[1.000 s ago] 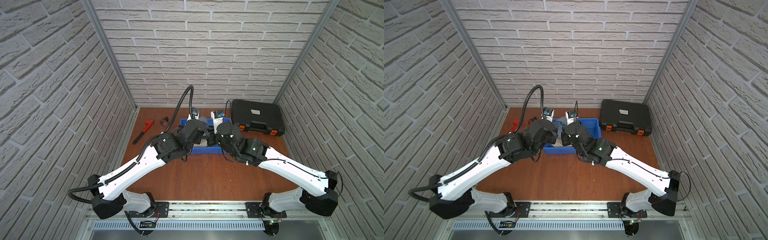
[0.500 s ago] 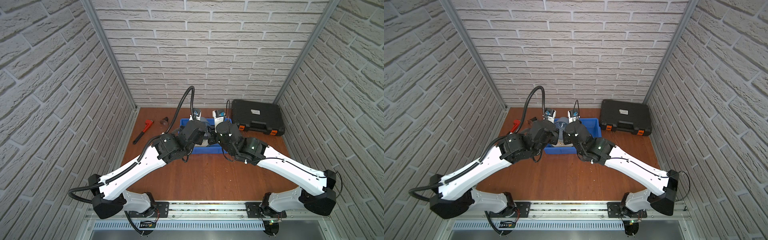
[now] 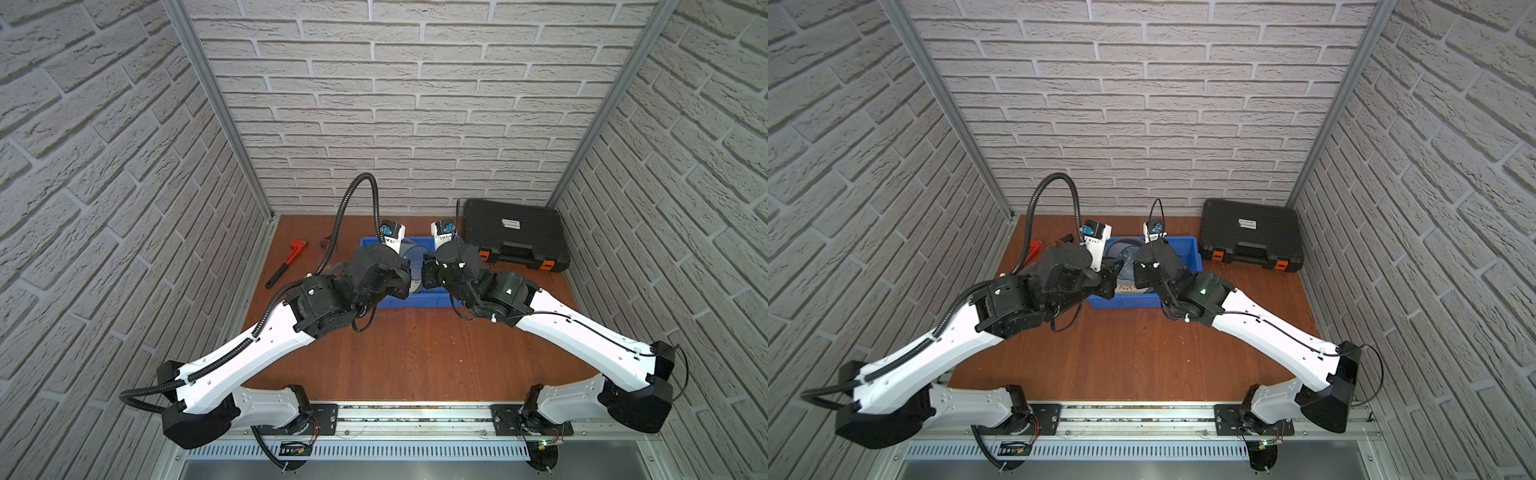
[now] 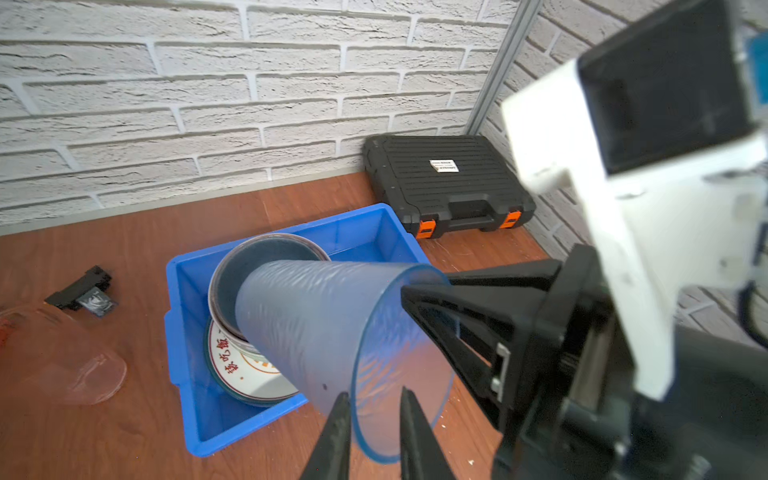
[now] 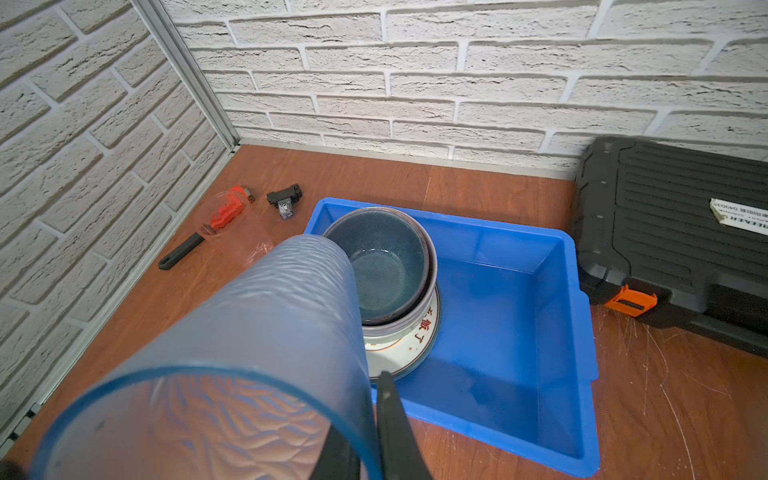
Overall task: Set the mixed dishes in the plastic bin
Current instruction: 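Carry the cup over the bin with the right gripper while the left releases, then lower the frosted blue cup upright into the bin corner with the right gripper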
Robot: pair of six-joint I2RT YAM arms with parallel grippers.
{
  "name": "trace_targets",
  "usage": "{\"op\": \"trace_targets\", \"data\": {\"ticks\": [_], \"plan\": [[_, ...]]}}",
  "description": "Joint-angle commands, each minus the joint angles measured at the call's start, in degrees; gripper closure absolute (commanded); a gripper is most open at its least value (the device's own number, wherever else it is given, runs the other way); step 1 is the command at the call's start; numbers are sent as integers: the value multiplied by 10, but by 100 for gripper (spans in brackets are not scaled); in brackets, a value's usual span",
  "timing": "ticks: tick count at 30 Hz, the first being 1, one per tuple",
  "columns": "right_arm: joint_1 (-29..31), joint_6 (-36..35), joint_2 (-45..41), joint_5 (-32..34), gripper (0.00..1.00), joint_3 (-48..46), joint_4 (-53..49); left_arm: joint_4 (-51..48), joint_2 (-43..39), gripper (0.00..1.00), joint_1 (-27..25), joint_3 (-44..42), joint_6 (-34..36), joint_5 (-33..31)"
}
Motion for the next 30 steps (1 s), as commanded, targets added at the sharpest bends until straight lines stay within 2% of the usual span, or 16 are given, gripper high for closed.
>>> {"op": "trace_targets", "data": {"ticks": [1, 4, 10, 14, 20, 25, 30], "plan": [[2, 10, -23, -12, 94, 1, 45, 15, -8, 75, -5, -12, -12, 43], [-4, 1, -24, -18, 94, 3, 31, 3, -19, 71, -5, -15, -15, 45], [-63, -14, -17, -84, 94, 24, -41, -36, -49, 60, 11, -20, -24, 33], [-116, -42, -3, -131, 94, 57, -104, -67, -74, 47, 26, -27, -23, 20], [-184, -93, 22, -154, 94, 108, -166, -89, -119, 32, 64, -61, -21, 13], [-236, -130, 73, -181, 94, 162, -216, -111, -143, 27, 92, -79, -24, 13], [-267, -160, 147, -196, 95, 215, -247, -137, -147, 28, 108, -91, -28, 9]]}}
